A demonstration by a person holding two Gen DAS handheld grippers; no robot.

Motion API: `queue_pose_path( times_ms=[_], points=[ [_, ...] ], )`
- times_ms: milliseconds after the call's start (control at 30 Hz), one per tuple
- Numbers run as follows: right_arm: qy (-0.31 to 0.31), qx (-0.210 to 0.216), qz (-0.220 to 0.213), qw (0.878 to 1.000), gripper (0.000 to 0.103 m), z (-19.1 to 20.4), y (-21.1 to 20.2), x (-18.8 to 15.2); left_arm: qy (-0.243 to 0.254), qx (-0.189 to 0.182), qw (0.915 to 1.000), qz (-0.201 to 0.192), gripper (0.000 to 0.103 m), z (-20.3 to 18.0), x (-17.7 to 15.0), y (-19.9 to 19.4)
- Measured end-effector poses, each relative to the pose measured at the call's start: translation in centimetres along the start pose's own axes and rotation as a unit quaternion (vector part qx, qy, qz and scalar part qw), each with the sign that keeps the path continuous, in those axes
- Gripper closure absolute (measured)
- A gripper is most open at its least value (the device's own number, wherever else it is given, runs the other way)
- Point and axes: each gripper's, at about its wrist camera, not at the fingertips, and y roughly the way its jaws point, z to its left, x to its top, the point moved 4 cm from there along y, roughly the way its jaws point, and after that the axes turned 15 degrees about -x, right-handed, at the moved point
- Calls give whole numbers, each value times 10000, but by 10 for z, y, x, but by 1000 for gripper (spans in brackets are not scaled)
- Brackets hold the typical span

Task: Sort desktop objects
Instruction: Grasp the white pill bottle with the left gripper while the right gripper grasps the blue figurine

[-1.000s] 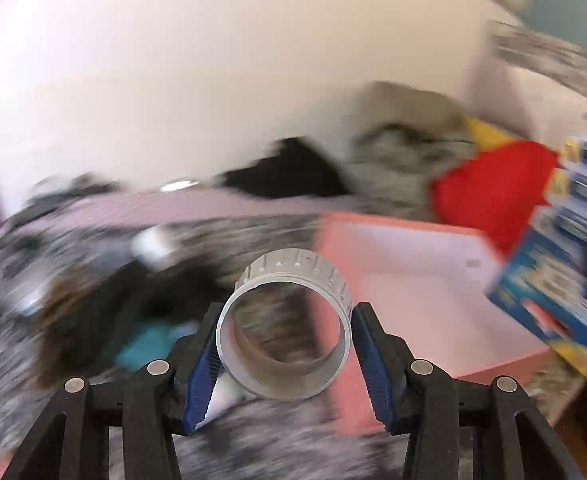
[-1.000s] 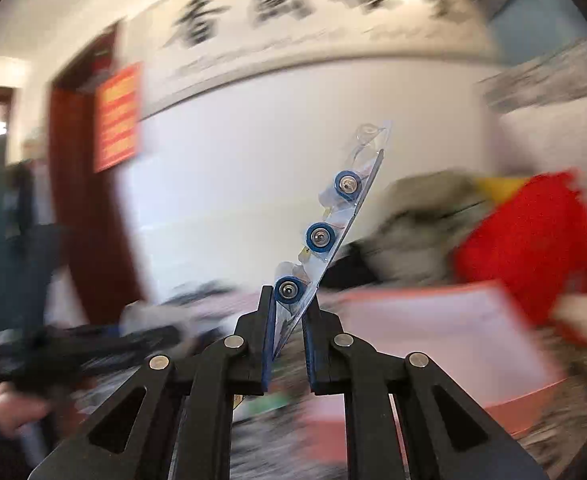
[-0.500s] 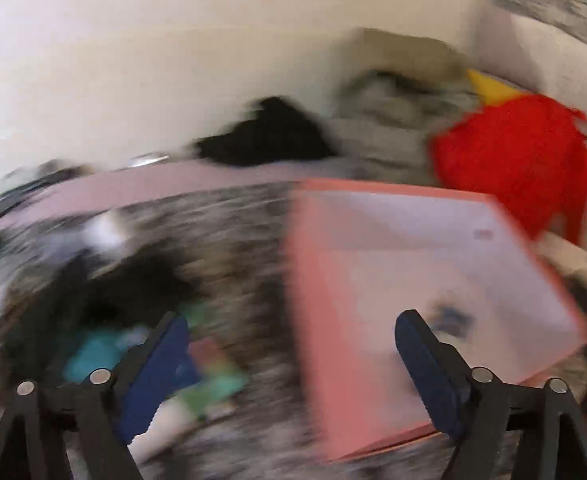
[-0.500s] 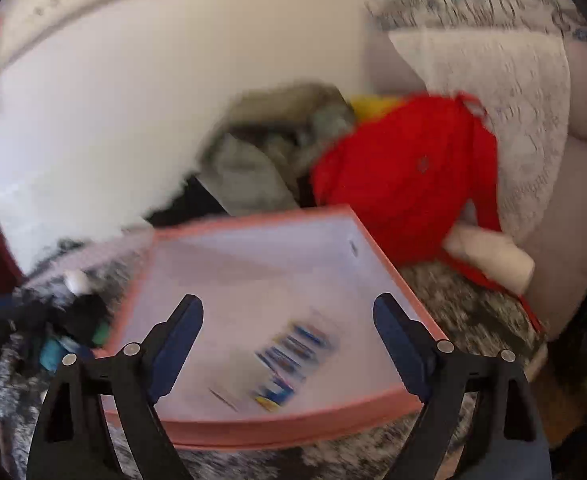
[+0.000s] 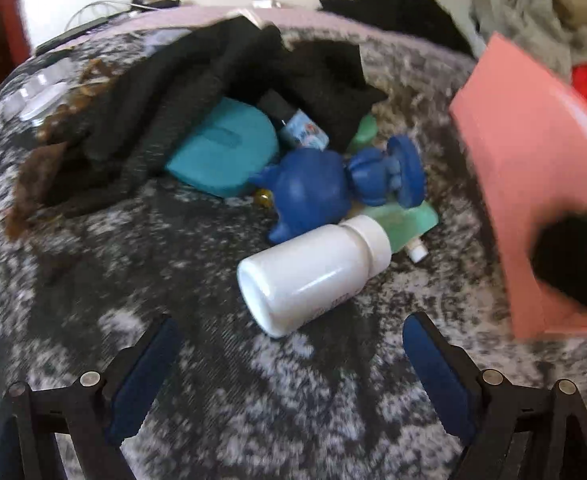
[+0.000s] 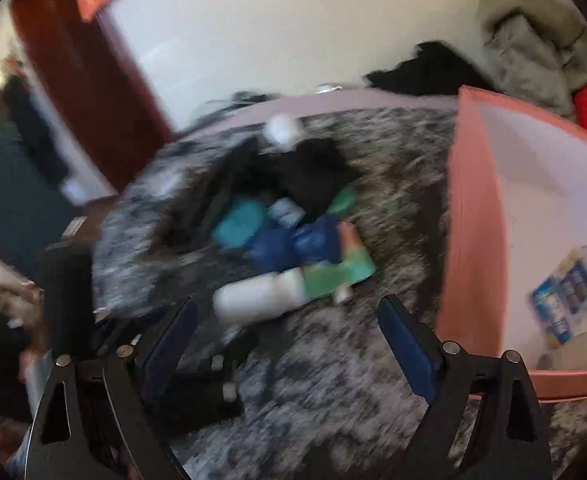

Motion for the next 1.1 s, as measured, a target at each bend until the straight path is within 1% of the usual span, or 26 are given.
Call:
queue_pose_path(
  times_ms=[33,100,167,200,267,300,333,367,400,467,533,567,600,667,700,733,833,900,967,1000,1067,1100],
  points=[
    [-15,-193,-45,9998,10,1,7,5,-93,-27,9999,43,9,5,4,10],
    [-73,-529,-90,9985,10,-1,19,13,-263,49,9995,149,9,18,6,25],
    [-221,-832,-58,9963,9,-2,34,21,-209,11,9996,179,9,21,9,36],
    [-313,-934,-38,9951,11,0,39,24,-166,-18,9997,188,7,21,10,41],
    [-533,-1002,-70,9935,22,3,41,28,-5,-88,9998,180,6,18,13,49],
    [-651,-1009,-100,9927,31,4,41,30,136,-132,9997,153,9,14,14,52],
    [-700,-995,-133,9925,32,3,39,32,277,-176,9994,127,22,10,16,55],
    [-654,-951,-167,9932,32,0,37,34,410,-196,9989,145,30,6,15,55],
    [-561,-855,-164,9946,32,-5,36,35,540,-209,9982,176,35,1,15,54],
    [-219,-458,-51,9987,32,-16,36,37,719,-190,9970,199,35,-4,12,48],
    [273,292,83,9992,32,-23,34,40,768,-101,9969,160,36,-3,8,38],
    [546,643,157,9963,32,-26,33,41,730,-79,9972,127,36,0,7,31],
    [753,892,216,9929,31,-26,32,41,634,-102,9979,57,36,5,7,19],
    [1216,1543,394,9797,31,-24,35,44,462,-45,9989,-113,36,13,7,-2],
    [1424,1696,550,9736,31,-22,39,43,378,-8,9991,-199,35,17,7,-12],
    [1669,1758,769,9671,32,-20,46,39,310,54,9991,-271,35,22,6,-22],
    [2438,1835,1436,9414,32,-13,72,21,116,178,9988,-432,35,43,5,-45],
    [2890,1657,1624,9288,32,-14,91,16,57,237,9986,-470,35,55,4,-54],
    [3255,1490,1678,9185,32,-18,109,18,-12,257,9986,-469,35,62,5,-56],
    [3391,1408,1646,9155,32,-20,116,21,-31,258,9986,-461,35,66,6,-57],
    [3605,1180,1556,9121,32,-22,133,29,-60,256,9987,-440,35,75,8,-59],
    [3624,1136,1573,9116,33,-21,142,32,-58,245,9987,-436,35,76,9,-60]
  ],
)
